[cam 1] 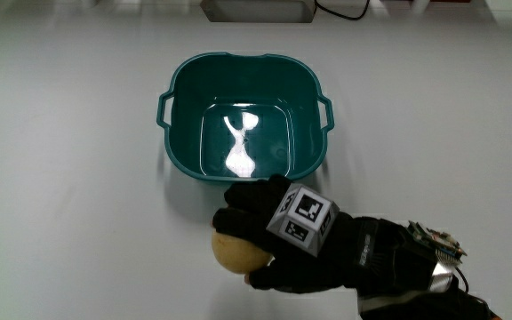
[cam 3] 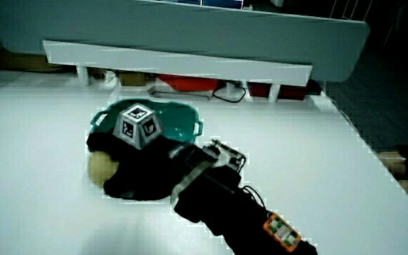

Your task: Place pear on desk

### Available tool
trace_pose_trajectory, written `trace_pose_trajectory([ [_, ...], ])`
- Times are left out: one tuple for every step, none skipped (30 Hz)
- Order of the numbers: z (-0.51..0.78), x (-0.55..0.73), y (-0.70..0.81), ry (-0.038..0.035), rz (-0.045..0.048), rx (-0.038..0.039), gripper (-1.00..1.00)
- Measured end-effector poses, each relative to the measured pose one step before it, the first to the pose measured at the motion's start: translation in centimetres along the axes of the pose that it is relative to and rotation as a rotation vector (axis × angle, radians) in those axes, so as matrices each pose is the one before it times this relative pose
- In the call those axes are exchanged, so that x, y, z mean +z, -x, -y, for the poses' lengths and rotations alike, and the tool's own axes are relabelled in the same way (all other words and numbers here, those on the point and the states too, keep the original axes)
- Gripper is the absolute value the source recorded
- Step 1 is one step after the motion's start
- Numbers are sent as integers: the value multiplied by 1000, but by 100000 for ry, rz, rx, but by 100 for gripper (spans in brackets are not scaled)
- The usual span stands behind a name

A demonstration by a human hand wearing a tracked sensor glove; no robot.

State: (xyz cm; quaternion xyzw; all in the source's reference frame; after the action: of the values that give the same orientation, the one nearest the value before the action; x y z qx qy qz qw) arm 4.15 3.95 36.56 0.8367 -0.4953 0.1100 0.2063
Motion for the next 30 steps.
trace_pose_trajectory([
  [125,-155,151,-378,-823,875,0],
  [91,-71,133,-272,-554,484,0],
  [28,-112,94,-278,-263,642,0],
  [-21,-229,16,17,-385,254,0],
  [-23,-220,-12,106,-189,-137,0],
  [-33,-73,29,271,454,138,0],
  [-42,-488,-97,382,-1184,-394,0],
  [-45,-70,77,-206,998,270,0],
  [-70,-303,28,193,-12,-343,0],
  [-102,-605,-29,867,-483,64,0],
  [-88,-421,40,467,-221,-174,0],
  [-124,-463,39,1078,97,338,0],
  [-87,-401,97,337,540,-436,0],
  [-75,-468,78,1227,5,-682,0],
  [-82,-446,31,175,-559,576,0],
  [-135,-667,-92,1234,-1428,95,0],
  [-9,119,161,863,759,-58,0],
  [-59,-438,-18,132,-770,-51,0],
  [-54,-290,14,839,-4,-36,0],
  [-15,-272,-15,333,-1371,-295,0],
  [-16,-272,-30,362,-716,143,0],
  [-36,-342,-62,-197,-41,-299,0],
  [-53,-188,-30,727,-264,95,0],
  [-6,-14,35,35,669,-33,0],
  [-68,-372,-59,498,-803,-74,0],
  [-45,-298,-26,757,-1156,-549,0],
  [-12,-122,62,756,509,114,0],
  [12,-53,63,62,573,83,0],
  [-15,-200,-12,149,-485,-251,0],
  [-64,-253,-22,207,-209,301,0],
])
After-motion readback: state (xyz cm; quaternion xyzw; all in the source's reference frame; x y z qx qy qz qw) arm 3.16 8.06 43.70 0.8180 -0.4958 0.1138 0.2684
